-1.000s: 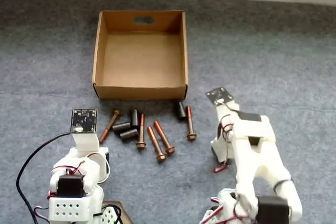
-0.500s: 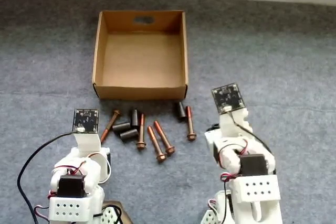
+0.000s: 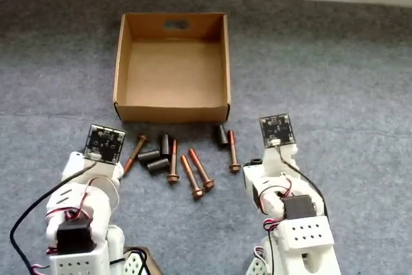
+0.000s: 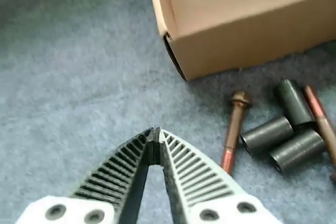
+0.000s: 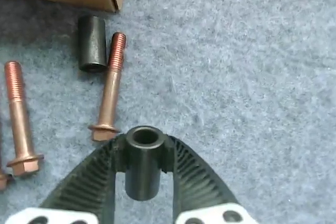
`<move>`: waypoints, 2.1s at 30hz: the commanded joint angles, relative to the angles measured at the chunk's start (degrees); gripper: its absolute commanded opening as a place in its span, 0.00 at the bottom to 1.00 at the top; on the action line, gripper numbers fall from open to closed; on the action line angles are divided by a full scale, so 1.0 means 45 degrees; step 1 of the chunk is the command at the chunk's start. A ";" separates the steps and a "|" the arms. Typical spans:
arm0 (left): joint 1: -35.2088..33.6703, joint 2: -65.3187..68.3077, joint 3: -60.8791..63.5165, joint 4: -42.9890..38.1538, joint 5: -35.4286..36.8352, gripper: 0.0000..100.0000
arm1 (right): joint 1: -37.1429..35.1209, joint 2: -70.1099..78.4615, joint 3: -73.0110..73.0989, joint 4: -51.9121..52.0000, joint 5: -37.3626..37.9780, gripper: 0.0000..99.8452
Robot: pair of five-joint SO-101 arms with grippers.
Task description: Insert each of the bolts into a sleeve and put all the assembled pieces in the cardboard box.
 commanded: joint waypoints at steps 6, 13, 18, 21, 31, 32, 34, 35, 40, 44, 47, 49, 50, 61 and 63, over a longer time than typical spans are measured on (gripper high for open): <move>-0.0010 0.3487 -0.4132 -0.0039 0.0742 0.19 | 0.0733 -0.0186 -0.0127 -0.0225 -0.0156 0.01; 0.0186 1.3568 -0.8313 0.1387 0.0645 0.19 | 0.0733 -0.0186 -0.0068 -0.0225 -0.0137 0.01; 0.1358 1.8471 -1.0813 0.2481 0.0625 0.19 | 0.0733 -0.0186 -0.0049 -0.0225 -0.0078 0.01; 0.1983 1.9643 -1.1458 0.2442 0.0606 0.19 | 0.0733 -0.0186 -0.0049 -0.0225 -0.0078 0.01; 0.1866 2.1089 -1.1985 0.0703 0.0723 0.23 | 0.0733 -0.0186 -0.0049 -0.0225 -0.0078 0.01; 0.1827 2.1304 -1.1985 0.0527 0.0703 0.23 | 0.0733 -0.0186 -0.0049 -0.0225 -0.0078 0.01; 0.1827 2.1792 -1.1985 0.0137 0.0684 0.23 | 0.0733 -0.0186 -0.0049 -0.0225 -0.0059 0.01; 0.1827 2.2066 -1.2005 -0.0020 0.0684 0.23 | 0.0733 -0.0186 -0.0049 -0.0225 -0.0059 0.01; 0.1807 2.3199 -1.2122 -0.0664 0.0703 0.23 | 0.0733 -0.0186 -0.0049 -0.0205 -0.0059 0.01; 0.1807 2.3433 -1.2122 -0.1231 0.0703 0.23 | 0.0733 -0.0186 -0.0049 -0.0205 -0.0059 0.01; 0.1690 2.3473 -1.2063 -0.1680 0.0645 0.23 | 0.0733 -0.0186 -0.0049 -0.0205 -0.0059 0.01; 0.1495 2.3473 -1.2044 -0.1934 0.0645 0.23 | 0.0733 -0.0186 -0.0029 -0.0205 -0.0059 0.01; 0.1377 2.3473 -1.2024 -0.1954 0.0645 0.23 | 0.0733 -0.0186 -0.0029 -0.0205 -0.0059 0.01; 0.1436 2.3590 -1.1966 -0.0938 -0.0684 0.23 | 0.0733 -0.0186 -0.0029 -0.0186 -0.0059 0.01; 0.1436 2.3961 -1.2063 -0.0879 -0.0899 0.23 | 0.0733 -0.0186 -0.0029 -0.0166 -0.0059 0.01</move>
